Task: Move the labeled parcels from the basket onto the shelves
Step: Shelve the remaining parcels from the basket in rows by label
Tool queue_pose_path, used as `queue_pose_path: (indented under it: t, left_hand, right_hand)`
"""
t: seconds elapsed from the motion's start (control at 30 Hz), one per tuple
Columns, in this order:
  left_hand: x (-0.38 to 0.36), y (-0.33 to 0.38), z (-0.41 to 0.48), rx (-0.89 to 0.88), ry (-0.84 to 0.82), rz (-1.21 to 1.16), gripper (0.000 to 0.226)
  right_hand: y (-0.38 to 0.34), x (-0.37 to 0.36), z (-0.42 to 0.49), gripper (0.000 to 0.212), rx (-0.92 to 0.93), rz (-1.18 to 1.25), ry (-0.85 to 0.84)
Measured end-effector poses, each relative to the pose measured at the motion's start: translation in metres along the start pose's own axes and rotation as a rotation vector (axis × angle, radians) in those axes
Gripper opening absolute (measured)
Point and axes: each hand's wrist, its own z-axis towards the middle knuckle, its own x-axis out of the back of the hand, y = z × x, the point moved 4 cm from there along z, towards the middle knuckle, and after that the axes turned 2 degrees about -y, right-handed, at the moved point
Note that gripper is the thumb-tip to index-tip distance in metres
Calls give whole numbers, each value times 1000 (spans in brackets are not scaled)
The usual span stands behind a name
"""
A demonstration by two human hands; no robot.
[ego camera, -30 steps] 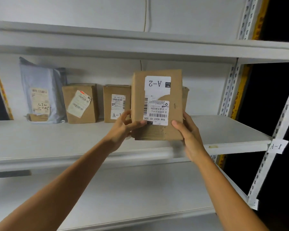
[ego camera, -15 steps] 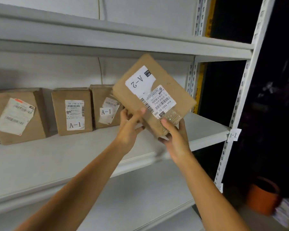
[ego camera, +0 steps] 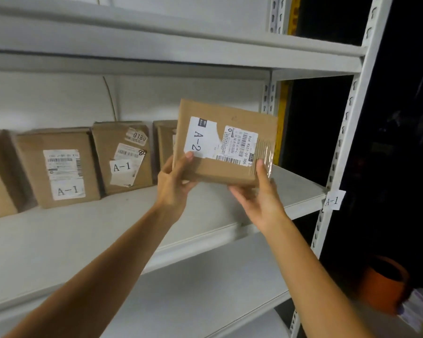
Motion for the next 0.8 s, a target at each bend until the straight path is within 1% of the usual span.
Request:
queue_pose_path:
  t: [0.07, 0.13, 0.17, 0.23, 0.27, 0.33, 0.43, 0.57, 0.63, 0.73, 0.8]
  left_hand:
    - [-7, -13, 2, 7, 38, -33, 66]
    - [-13, -24, 5, 21, 35, -10, 71]
    - [-16, -30, 6, 35, 20, 11, 75]
    - [-20, -43, 4, 83, -9, 61, 81]
    - [-23, -49, 2, 97, -28, 114, 81]
    - [-26, -55, 2, 94, -48, 297, 82]
    - [-26, -48, 13, -39, -80, 538, 96]
    - [-38, -25, 33, -220, -130, 616, 112]
    - [-38, -16, 44, -283, -125, 688, 107]
    - [-28, -14, 58, -351, -93, 889, 81]
    - [-28, -17, 65, -385, -104, 972, 70]
  right_hand:
    - [1, -4, 4, 60, -67, 181, 19]
    - [6, -4, 9, 51, -94, 206, 3]
    - [9, -4, 13, 50, -103, 184, -21]
    - [12, -4, 20, 56, -116, 151, -89]
    - [12, -3, 23, 60, -109, 163, -105]
    - [7, 3, 30, 65, -68, 203, -112]
    - [-8, 14, 39, 66, 43, 80, -122]
    - [-23, 23, 48, 62, 123, -96, -74]
    - [-27, 24, 51, 57, 154, -122, -45]
    - [-34, 26, 55, 49, 235, -177, 26]
    - [-39, 23, 57, 45, 303, -222, 70]
